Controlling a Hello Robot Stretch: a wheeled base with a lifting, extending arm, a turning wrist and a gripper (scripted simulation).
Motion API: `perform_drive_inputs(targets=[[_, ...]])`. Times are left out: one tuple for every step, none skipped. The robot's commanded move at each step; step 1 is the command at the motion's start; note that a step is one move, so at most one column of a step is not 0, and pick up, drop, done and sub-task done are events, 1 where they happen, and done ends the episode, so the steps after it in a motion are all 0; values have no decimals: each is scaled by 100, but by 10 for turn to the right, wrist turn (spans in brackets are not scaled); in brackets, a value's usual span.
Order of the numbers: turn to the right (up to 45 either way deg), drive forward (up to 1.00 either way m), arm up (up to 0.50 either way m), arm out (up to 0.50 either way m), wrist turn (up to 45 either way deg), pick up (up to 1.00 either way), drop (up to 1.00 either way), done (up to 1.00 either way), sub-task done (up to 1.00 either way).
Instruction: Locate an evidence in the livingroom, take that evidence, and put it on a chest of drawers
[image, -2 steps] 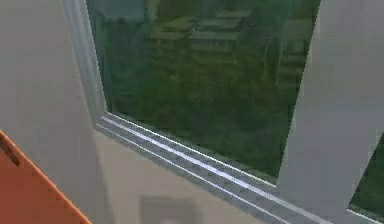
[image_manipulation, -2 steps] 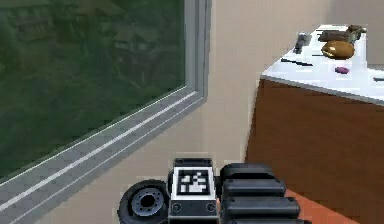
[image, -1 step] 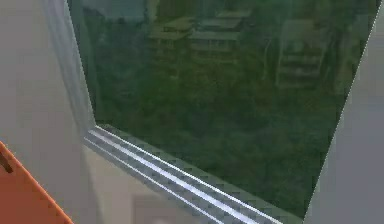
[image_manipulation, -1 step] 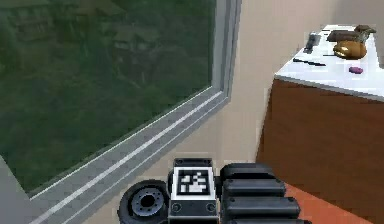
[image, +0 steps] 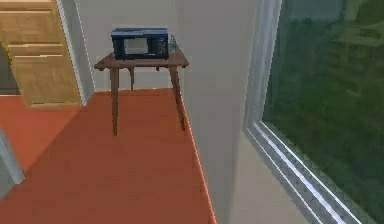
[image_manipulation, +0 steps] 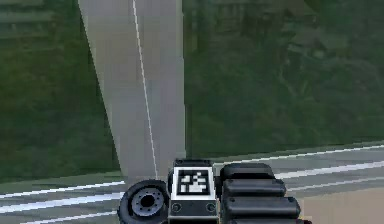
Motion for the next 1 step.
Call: perform_drive_inputs(targets=[[-450,0,0,0,0,0,0,0,0]])
